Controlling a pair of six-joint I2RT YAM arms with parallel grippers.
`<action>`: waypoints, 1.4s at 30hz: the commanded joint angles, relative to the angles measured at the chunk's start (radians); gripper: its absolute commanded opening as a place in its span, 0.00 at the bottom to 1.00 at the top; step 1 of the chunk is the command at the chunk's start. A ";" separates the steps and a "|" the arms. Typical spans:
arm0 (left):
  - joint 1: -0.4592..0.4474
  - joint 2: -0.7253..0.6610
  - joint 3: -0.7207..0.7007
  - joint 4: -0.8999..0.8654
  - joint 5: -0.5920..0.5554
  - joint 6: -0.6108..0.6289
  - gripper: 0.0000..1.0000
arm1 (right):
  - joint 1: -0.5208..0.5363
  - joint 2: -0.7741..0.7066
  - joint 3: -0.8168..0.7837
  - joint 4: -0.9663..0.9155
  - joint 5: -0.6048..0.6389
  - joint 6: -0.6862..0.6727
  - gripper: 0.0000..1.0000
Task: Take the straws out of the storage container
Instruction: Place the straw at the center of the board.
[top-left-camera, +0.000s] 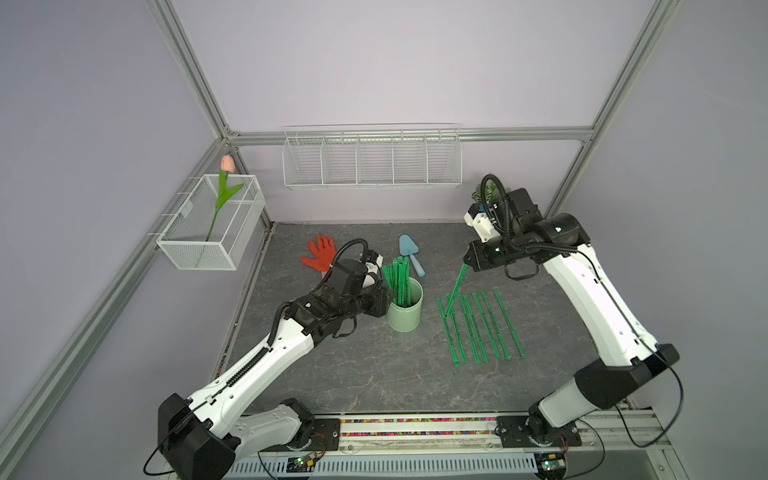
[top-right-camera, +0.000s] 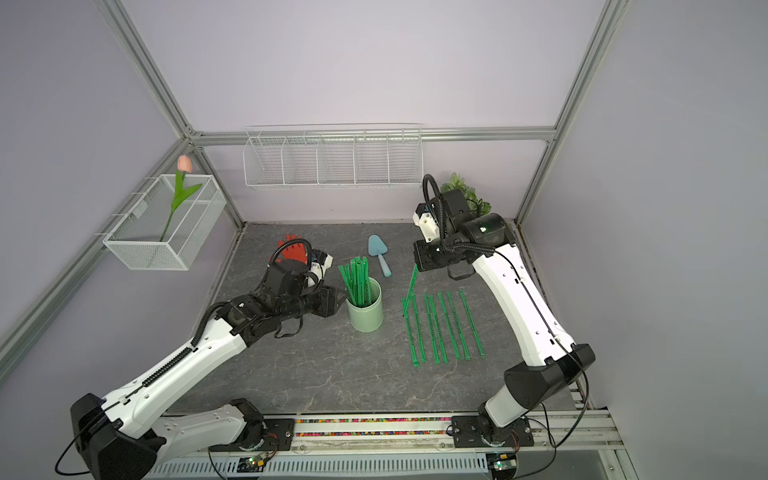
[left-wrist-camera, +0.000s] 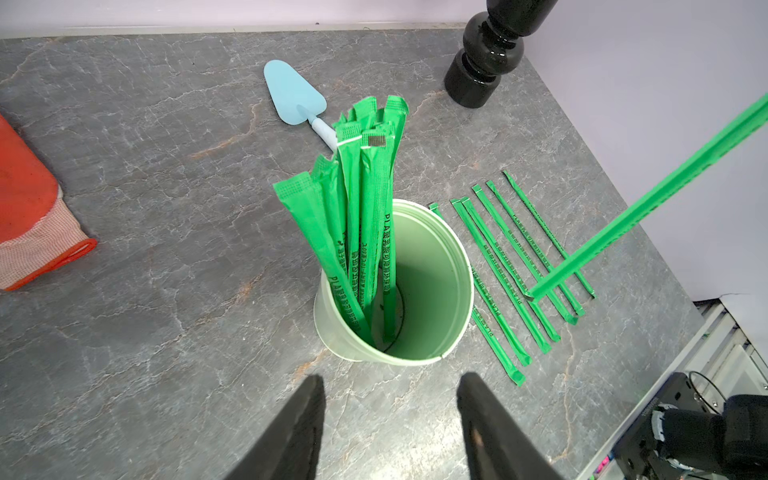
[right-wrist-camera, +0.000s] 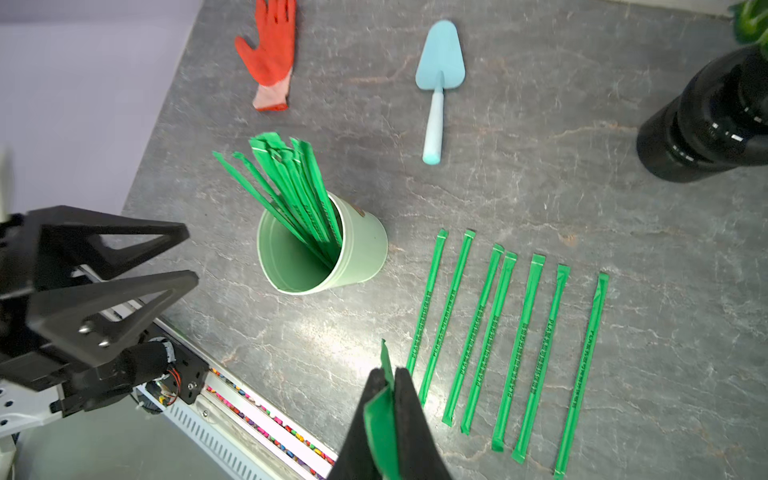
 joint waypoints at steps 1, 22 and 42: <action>-0.002 0.000 0.008 -0.002 0.006 0.000 0.55 | -0.006 0.023 0.010 -0.080 0.015 -0.021 0.10; -0.003 0.007 0.008 -0.010 -0.004 0.002 0.55 | 0.056 0.346 -0.044 -0.149 -0.045 -0.035 0.10; -0.003 0.011 0.011 -0.010 -0.002 0.003 0.55 | 0.075 0.559 -0.020 -0.038 -0.100 0.000 0.12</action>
